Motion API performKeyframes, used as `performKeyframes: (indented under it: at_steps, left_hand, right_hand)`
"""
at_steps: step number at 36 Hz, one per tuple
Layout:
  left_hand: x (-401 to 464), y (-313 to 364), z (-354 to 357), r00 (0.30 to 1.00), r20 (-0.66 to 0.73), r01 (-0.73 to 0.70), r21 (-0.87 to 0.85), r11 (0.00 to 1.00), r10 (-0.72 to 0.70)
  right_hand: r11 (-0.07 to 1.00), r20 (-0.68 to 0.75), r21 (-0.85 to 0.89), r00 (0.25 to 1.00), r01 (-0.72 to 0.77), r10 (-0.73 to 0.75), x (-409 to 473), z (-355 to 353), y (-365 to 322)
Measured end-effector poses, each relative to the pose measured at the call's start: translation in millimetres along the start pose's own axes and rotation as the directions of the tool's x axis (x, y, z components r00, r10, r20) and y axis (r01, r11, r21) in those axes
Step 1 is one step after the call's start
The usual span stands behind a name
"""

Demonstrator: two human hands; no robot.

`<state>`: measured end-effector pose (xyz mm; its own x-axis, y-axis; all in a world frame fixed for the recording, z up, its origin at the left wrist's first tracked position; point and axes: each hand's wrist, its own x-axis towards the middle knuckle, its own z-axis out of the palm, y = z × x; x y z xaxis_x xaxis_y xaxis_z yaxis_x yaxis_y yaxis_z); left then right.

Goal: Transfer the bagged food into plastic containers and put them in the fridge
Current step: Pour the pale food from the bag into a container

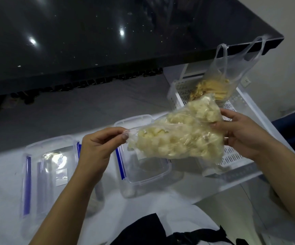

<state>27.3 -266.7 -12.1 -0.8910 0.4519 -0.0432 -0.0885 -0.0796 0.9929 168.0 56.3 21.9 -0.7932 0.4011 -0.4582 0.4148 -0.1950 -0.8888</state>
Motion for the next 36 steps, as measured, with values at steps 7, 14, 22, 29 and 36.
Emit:
performKeyframes:
  at_steps: [7, 14, 22, 29, 36]
  left_hand:
    - [6.3, -10.1, 1.6, 0.998, 0.025, 0.061, 0.06, 0.996, -0.063]
    - [5.1, -17.6, -0.7, 0.998, -0.013, 0.061, 0.069, 0.996, -0.06]
    - [-1.6, -22.4, -3.3, 0.997, -0.066, 0.041, 0.104, 0.994, -0.034]
    - [-6.4, -19.3, -2.8, 0.998, -0.037, -0.036, 0.125, 0.992, 0.041]
    - [-5.2, -33.3, -3.4, 1.0, -0.008, -0.006, 0.163, 0.987, 0.007]
  right_hand:
    - [0.999, -0.087, -0.042, 0.996, -0.021, 0.017, 6.9, 6.7, -4.0]
    - [1.0, -0.031, 0.001, 1.0, 0.002, -0.002, 7.8, 4.4, -8.2]
    - [1.0, -0.002, 0.01, 1.0, 0.011, -0.011, 5.7, 6.8, -15.0]
    - [1.0, 0.013, 0.008, 1.0, -0.006, 0.006, 3.0, 9.9, -20.5]
    - [0.999, -0.074, -0.048, 0.997, -0.025, 0.021, 8.3, 14.3, -20.5]
